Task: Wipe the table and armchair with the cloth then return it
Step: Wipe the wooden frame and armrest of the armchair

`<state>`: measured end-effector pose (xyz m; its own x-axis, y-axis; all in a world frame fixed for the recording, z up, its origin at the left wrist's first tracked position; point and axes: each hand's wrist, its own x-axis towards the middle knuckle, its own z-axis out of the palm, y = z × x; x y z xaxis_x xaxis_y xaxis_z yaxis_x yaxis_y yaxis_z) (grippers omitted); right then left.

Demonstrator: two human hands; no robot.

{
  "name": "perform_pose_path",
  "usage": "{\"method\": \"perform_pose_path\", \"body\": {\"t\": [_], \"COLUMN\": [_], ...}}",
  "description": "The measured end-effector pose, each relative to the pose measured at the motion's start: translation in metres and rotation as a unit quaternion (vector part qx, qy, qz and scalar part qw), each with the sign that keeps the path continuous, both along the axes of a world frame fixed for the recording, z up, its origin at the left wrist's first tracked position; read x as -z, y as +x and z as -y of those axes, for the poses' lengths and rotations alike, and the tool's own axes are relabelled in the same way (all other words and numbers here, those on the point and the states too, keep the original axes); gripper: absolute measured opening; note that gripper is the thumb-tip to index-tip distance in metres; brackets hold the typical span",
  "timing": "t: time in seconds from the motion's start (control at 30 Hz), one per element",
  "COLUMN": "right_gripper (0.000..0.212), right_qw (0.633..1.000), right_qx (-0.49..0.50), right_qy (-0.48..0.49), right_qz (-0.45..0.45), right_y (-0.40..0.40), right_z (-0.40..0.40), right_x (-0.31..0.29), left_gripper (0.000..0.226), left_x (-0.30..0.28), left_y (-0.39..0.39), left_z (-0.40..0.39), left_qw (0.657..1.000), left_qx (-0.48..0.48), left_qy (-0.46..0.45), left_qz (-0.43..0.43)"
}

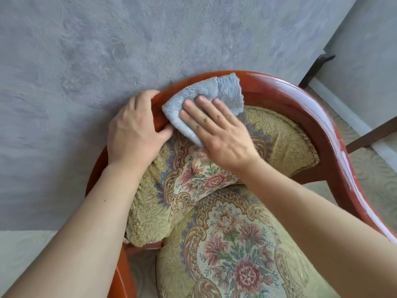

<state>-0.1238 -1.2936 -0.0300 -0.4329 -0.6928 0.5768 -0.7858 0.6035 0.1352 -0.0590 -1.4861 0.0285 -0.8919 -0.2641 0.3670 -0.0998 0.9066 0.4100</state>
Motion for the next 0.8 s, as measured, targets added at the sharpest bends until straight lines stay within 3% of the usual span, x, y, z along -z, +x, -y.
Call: {"method": "perform_pose_path", "body": {"t": [0.1, 0.2, 0.3, 0.37, 0.47, 0.57, 0.8], "right_gripper": [0.071, 0.07, 0.072, 0.072, 0.071, 0.071, 0.056], "right_qw": [0.995, 0.983, 0.985, 0.993, 0.996, 0.992, 0.914], "right_qx": [0.095, 0.168, 0.111, 0.042, 0.026, 0.111, 0.304], "right_qy": [0.015, -0.051, -0.059, -0.004, 0.031, -0.023, -0.183], "right_qz": [-0.005, 0.057, 0.117, 0.112, 0.075, 0.06, 0.197], "right_y": [-0.012, 0.005, 0.022, 0.028, 0.023, 0.003, -0.024], "right_z": [-0.04, -0.038, 0.001, 0.014, 0.002, -0.024, -0.1], "right_x": [0.001, 0.011, 0.016, 0.018, 0.01, -0.01, -0.036], "left_gripper": [0.06, 0.059, 0.06, 0.062, 0.062, 0.061, 0.06], "left_x": [0.001, 0.002, 0.001, 0.001, 0.002, 0.001, -0.002], "left_y": [0.001, 0.002, 0.003, 0.003, 0.003, 0.004, 0.005], "left_z": [-0.001, -0.002, -0.004, -0.004, -0.003, -0.003, -0.007], "left_qw": [1.0, 0.999, 0.999, 1.0, 0.999, 0.999, 0.999], "left_qx": [-0.002, -0.008, -0.009, -0.003, -0.004, -0.012, -0.023], "left_qy": [-0.016, -0.025, -0.024, -0.022, -0.031, -0.039, -0.024], "left_qz": [-0.008, -0.02, -0.026, -0.022, -0.024, -0.035, -0.017]}}
